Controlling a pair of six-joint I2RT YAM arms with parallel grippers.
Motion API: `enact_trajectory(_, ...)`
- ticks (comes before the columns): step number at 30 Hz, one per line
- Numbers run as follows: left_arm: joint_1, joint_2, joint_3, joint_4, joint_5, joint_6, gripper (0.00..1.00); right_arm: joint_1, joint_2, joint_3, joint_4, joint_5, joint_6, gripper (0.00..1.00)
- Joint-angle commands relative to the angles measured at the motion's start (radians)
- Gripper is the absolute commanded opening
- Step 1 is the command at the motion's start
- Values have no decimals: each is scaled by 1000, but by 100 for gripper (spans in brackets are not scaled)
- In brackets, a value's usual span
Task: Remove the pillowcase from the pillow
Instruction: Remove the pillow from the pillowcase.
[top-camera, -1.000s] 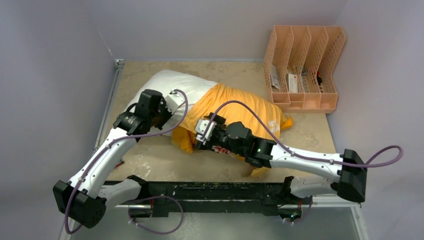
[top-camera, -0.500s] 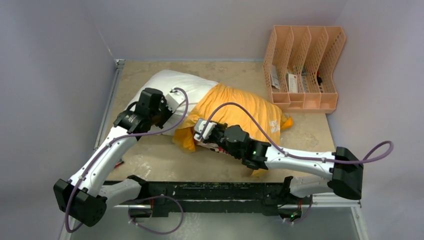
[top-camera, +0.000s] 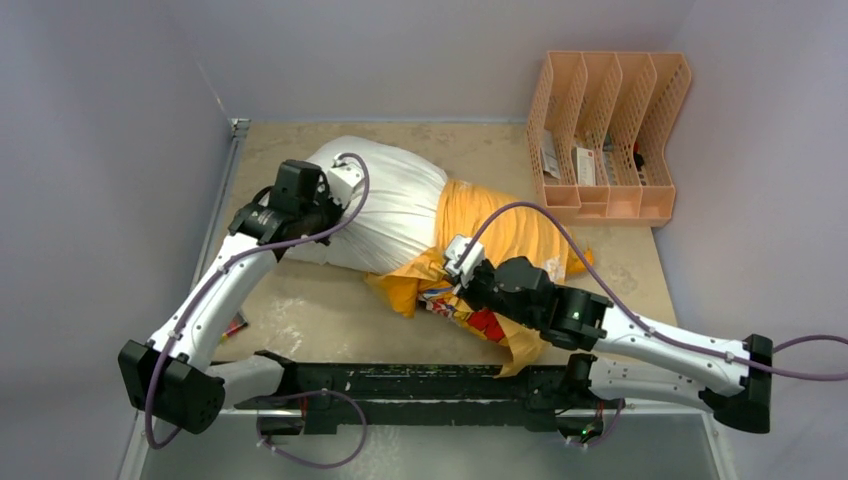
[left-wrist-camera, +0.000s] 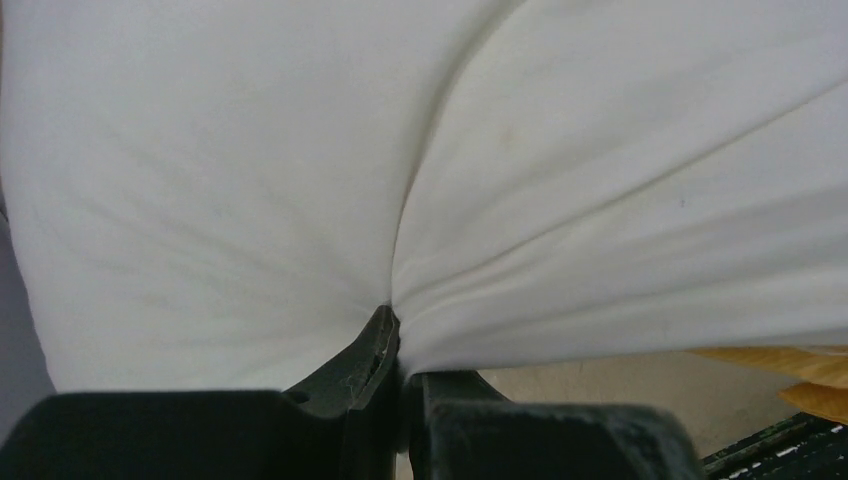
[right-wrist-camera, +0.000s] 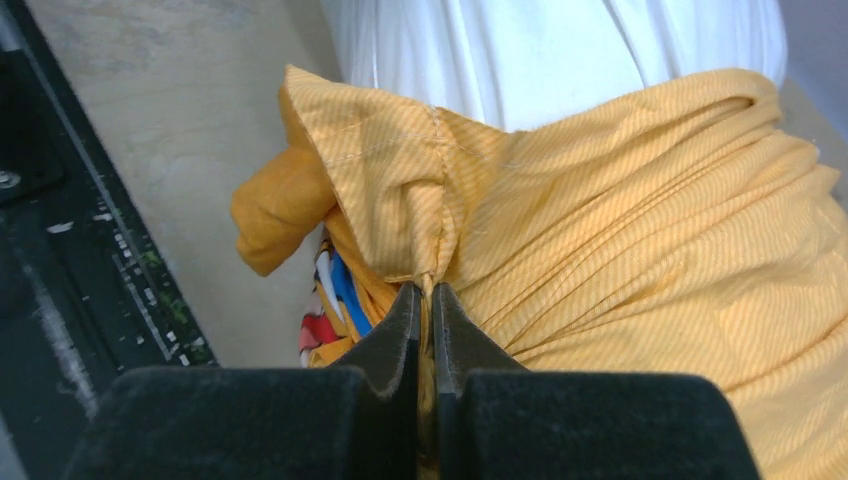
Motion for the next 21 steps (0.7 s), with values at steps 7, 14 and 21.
enact_trajectory(7,179,-61,41,94,-156,-38,0,7,-76,99,-419,-349,77,0)
enact_trajectory(14,178,-163,-21,81,-68,-68,0,7,-2,201,-273,-309,196,35)
enact_trajectory(21,178,-242,-46,43,99,-93,8,-27,31,434,-519,316,489,87)
